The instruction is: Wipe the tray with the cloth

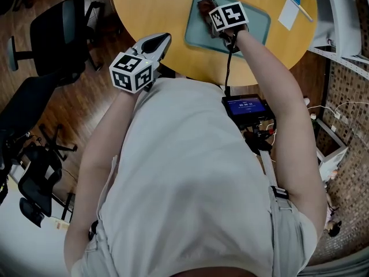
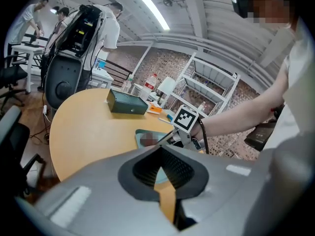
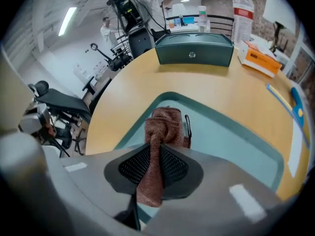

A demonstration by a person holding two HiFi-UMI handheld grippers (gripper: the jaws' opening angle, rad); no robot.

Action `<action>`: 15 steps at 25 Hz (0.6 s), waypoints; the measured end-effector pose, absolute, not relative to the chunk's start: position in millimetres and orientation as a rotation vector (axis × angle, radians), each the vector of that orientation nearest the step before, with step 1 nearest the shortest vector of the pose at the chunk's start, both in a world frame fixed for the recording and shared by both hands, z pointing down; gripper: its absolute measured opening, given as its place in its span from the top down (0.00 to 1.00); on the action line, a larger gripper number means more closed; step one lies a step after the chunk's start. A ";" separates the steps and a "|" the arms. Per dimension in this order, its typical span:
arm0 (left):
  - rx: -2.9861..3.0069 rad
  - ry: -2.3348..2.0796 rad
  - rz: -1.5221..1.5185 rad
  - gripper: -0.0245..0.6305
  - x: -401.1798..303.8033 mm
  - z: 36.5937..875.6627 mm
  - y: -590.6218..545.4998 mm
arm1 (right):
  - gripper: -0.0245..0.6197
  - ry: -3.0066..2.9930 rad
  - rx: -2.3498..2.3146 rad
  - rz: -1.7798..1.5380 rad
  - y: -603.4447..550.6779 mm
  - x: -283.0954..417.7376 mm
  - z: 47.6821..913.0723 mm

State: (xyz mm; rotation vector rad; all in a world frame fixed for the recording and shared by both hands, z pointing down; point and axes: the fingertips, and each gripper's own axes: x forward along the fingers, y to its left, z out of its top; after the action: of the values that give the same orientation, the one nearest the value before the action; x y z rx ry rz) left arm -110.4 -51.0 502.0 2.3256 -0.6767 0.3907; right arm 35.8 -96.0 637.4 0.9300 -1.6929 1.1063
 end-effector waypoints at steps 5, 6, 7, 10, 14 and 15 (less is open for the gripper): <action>2.334 -0.623 0.413 0.96 -105.4 506.2 -55.9 | 0.87 -1.691 0.962 1.218 -89.2 8.4 640.1; 2.338 -0.608 0.418 0.96 -103.7 506.3 -56.3 | 0.87 -1.699 0.965 1.244 -87.6 5.3 640.1; 2.342 -0.594 0.426 0.96 -102.2 506.1 -56.9 | 0.87 -1.711 0.971 1.280 -86.9 2.3 639.4; 2.358 -0.547 0.454 0.96 -93.9 505.8 -59.0 | 0.87 -1.732 1.015 1.381 -86.6 3.4 636.4; 2.381 -0.477 0.480 0.96 -71.2 505.3 -58.5 | 0.87 -1.705 1.089 1.390 -78.5 35.8 635.2; 2.387 -0.461 0.485 0.96 -64.0 503.5 -56.9 | 0.87 -1.694 1.108 1.386 -74.1 47.7 633.6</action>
State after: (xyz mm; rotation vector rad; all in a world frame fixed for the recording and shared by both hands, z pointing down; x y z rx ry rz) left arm -64.0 -56.9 503.5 2.3872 -0.4605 0.4846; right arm 47.7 -74.1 633.6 1.1080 -1.6936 1.3865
